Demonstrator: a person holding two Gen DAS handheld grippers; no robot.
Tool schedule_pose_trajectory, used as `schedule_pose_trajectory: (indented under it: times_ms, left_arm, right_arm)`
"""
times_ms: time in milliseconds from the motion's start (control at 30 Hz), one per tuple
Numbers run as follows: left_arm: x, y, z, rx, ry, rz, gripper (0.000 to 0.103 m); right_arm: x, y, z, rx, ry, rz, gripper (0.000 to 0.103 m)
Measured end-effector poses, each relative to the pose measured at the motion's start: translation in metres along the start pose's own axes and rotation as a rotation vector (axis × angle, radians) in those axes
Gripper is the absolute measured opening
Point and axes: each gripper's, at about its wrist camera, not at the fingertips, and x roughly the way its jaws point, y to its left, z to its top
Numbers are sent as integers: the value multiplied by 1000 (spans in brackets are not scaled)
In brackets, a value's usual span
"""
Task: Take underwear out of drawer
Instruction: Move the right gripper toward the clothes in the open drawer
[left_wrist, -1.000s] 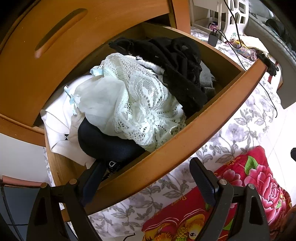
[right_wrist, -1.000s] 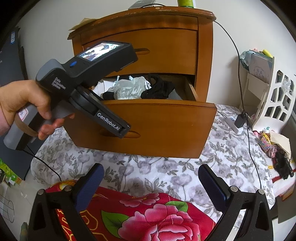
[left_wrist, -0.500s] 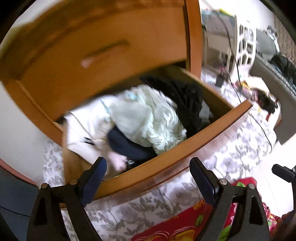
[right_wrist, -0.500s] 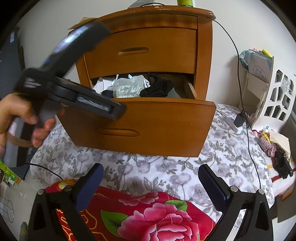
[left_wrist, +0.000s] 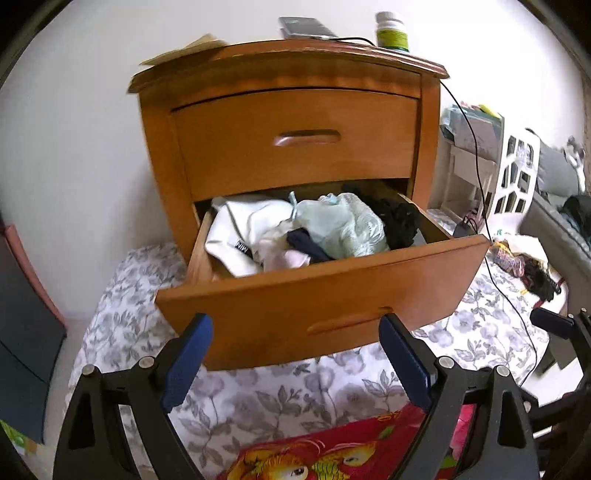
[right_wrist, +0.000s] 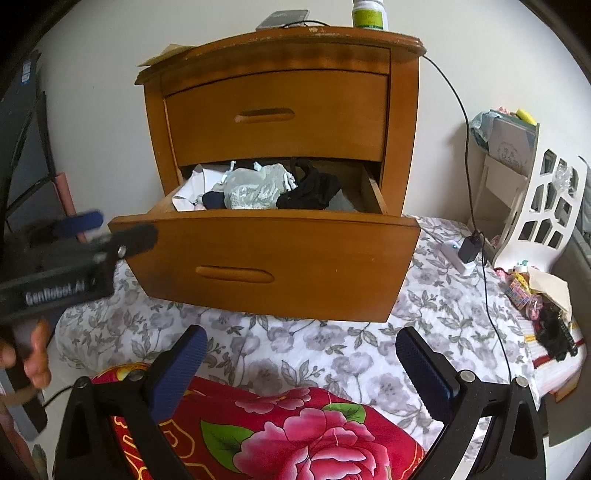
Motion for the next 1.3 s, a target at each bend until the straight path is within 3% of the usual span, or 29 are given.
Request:
schedule_pose_trajectory:
  times_ms: [500,667,833,1100,1300]
  left_arm:
    - [-9,33,-32,-243,-111,20,100]
    - [-9,37,-37,-254,-151,38,100]
    - [-4,44,-39,-269,-139,-6,100]
    - [-6,54,-40,-295,-165,22,100]
    - [-4,58,-42,-286,-161,54,100]
  right_arm:
    - [-22,-1,11,72,-92,-16,103]
    - [-20,-2,16,82,-110,-60,103]
    - [-18,-2,27,76,-119,-45,103]
    - [-9,5,51,-3,-158,-66,103]
    - [2,3,82,-24,-169,-29,103]
